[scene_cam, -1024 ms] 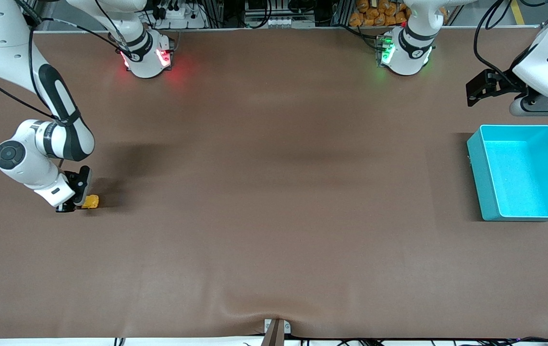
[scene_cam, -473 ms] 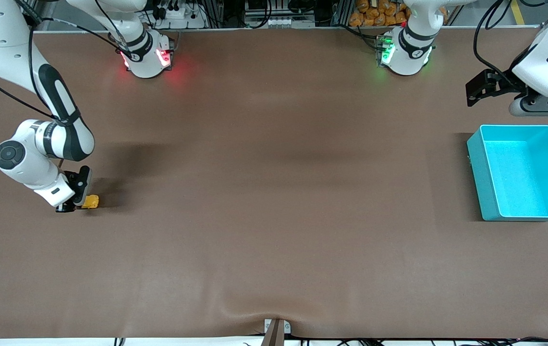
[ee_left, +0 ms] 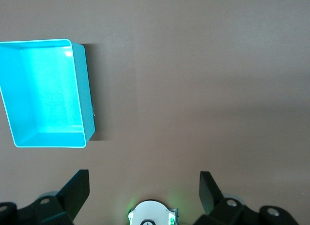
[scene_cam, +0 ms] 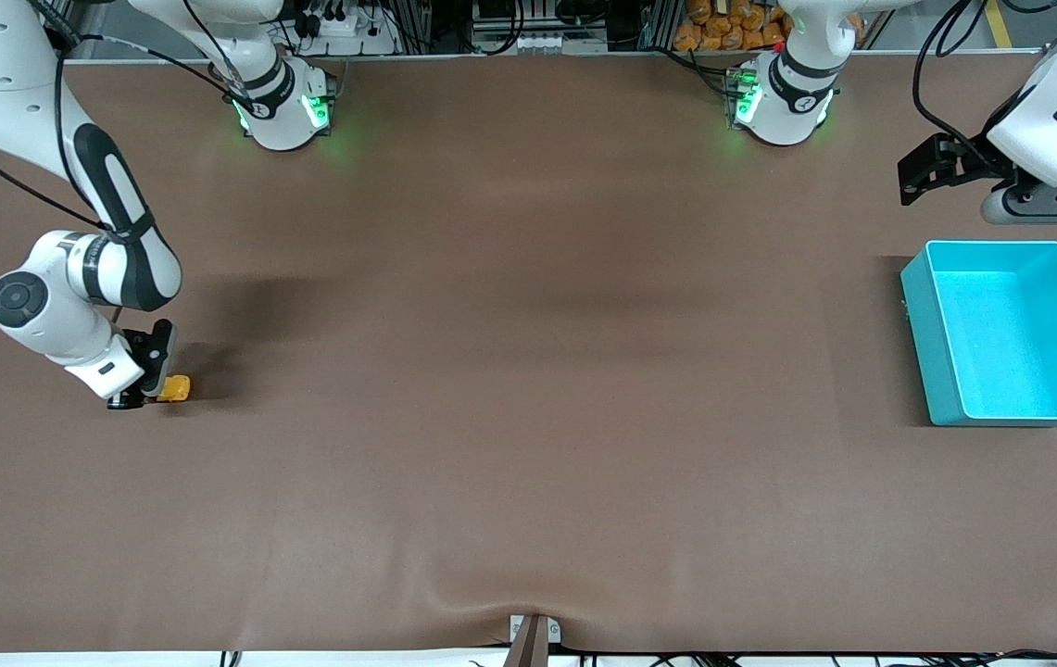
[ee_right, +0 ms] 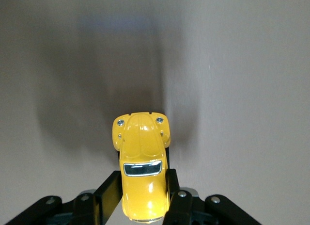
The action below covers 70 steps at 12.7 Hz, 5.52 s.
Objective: Wind and store yellow beetle car
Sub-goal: 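Keep dragging the car backward along the table with the right gripper, then open the right gripper to release the car rolling toward the box, then retract the right gripper while the left gripper moves toward the car, then lower the left gripper over the car beside the blue box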
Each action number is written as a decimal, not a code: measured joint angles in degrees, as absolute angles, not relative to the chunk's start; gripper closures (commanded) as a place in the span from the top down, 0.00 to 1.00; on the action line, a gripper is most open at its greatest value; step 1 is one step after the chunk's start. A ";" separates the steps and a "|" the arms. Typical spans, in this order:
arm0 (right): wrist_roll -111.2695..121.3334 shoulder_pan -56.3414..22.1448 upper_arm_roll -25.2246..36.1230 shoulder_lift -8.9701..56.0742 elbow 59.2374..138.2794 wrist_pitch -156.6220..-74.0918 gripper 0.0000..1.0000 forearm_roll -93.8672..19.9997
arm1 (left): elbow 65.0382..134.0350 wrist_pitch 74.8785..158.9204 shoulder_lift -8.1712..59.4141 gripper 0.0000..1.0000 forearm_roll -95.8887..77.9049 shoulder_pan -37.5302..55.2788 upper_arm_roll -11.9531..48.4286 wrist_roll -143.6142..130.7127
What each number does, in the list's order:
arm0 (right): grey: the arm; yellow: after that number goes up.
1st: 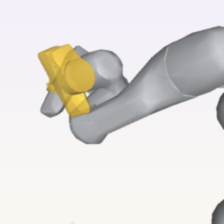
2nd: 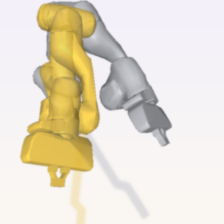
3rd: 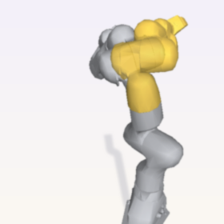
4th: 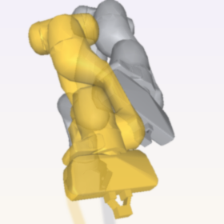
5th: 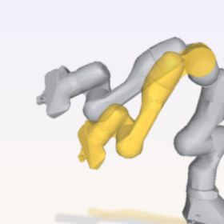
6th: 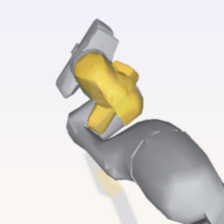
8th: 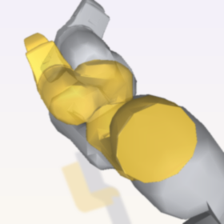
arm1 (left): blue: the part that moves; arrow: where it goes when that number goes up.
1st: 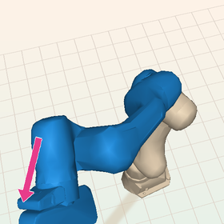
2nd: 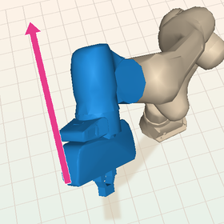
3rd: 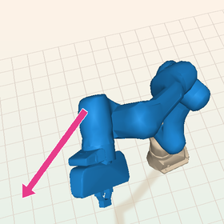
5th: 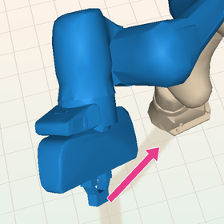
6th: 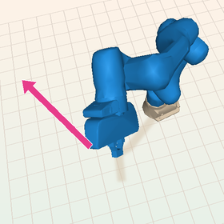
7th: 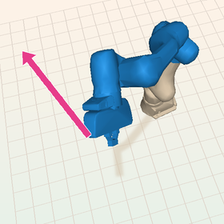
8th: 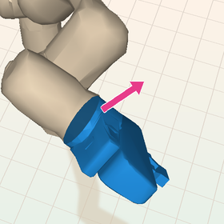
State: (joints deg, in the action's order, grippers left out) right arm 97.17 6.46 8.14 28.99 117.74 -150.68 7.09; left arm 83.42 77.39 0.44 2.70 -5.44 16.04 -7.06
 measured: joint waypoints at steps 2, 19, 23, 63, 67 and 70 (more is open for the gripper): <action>98.68 8.43 8.12 30.25 115.30 -149.04 0.22 7.09 | 83.46 77.39 0.44 1.00 2.70 -5.42 16.05 -7.06; 99.27 10.12 8.05 31.04 114.01 -148.68 0.22 7.00 | 83.81 77.39 0.44 1.00 2.70 -5.40 16.06 -7.06; 99.29 10.65 8.05 31.21 113.77 -148.79 0.23 7.00 | 83.82 77.39 0.44 1.00 2.70 -5.40 16.07 -7.06; 94.29 13.02 7.16 35.91 83.93 -120.02 1.00 -10.02 | 86.80 77.39 1.79 1.00 2.72 -5.49 15.89 -13.27; 79.46 10.45 6.22 32.43 79.32 -116.78 1.00 -11.47 | 91.33 82.88 7.90 1.00 7.63 -6.10 14.70 -18.66; 69.41 8.26 5.98 29.98 76.60 -110.86 1.00 -12.03 | 95.64 89.59 11.48 1.00 8.30 -8.96 14.31 -20.01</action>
State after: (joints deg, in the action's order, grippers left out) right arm 69.41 8.26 5.98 29.98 76.60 -110.86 -12.03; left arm 95.64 89.59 11.48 8.30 -8.96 14.31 -20.01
